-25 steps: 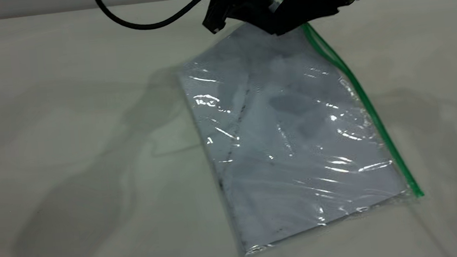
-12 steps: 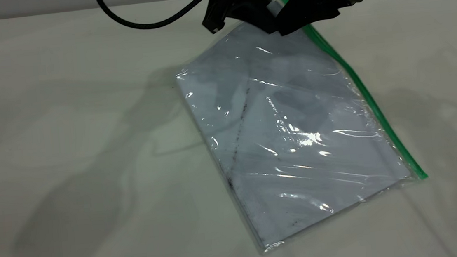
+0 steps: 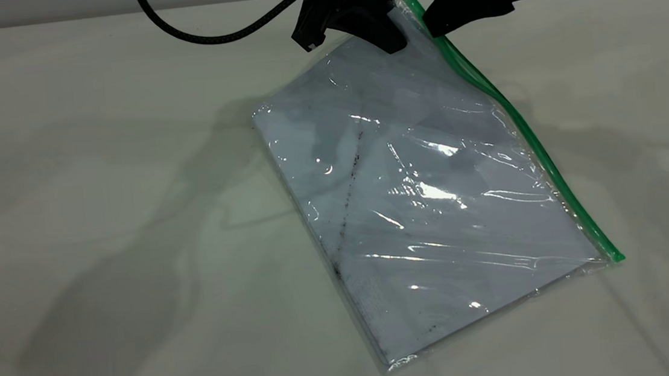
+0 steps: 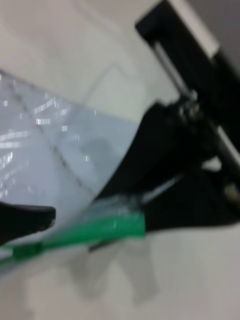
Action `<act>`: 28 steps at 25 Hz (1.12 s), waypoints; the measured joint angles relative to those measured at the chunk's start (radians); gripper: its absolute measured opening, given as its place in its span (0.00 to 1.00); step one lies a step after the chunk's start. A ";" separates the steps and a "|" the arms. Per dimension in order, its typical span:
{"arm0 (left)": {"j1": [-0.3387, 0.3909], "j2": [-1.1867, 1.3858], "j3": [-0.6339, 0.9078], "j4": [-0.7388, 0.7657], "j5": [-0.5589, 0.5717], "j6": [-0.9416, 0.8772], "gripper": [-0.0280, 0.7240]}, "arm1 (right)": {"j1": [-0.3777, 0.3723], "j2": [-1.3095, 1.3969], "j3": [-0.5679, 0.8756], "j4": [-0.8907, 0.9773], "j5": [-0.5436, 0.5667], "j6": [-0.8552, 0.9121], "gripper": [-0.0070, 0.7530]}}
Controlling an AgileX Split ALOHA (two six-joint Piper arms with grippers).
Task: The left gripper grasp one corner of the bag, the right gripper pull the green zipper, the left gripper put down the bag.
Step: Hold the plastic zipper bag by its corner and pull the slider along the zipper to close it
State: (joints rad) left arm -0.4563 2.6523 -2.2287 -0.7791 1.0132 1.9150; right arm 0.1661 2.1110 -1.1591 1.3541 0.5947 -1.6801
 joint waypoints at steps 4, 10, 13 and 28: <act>0.000 0.000 0.000 -0.001 0.000 0.001 0.11 | 0.000 0.000 0.000 0.001 0.067 0.000 0.70; 0.000 0.000 0.000 -0.069 0.002 0.004 0.11 | 0.000 0.000 0.000 0.001 0.043 0.000 0.70; 0.000 0.000 0.000 -0.078 0.003 0.005 0.11 | 0.000 0.000 0.000 0.001 0.032 0.000 0.69; 0.000 0.001 0.000 -0.079 0.004 0.005 0.11 | 0.000 0.000 0.000 -0.018 0.015 0.000 0.07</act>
State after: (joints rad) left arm -0.4563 2.6532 -2.2287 -0.8581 1.0169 1.9196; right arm 0.1661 2.1110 -1.1591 1.3356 0.6095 -1.6801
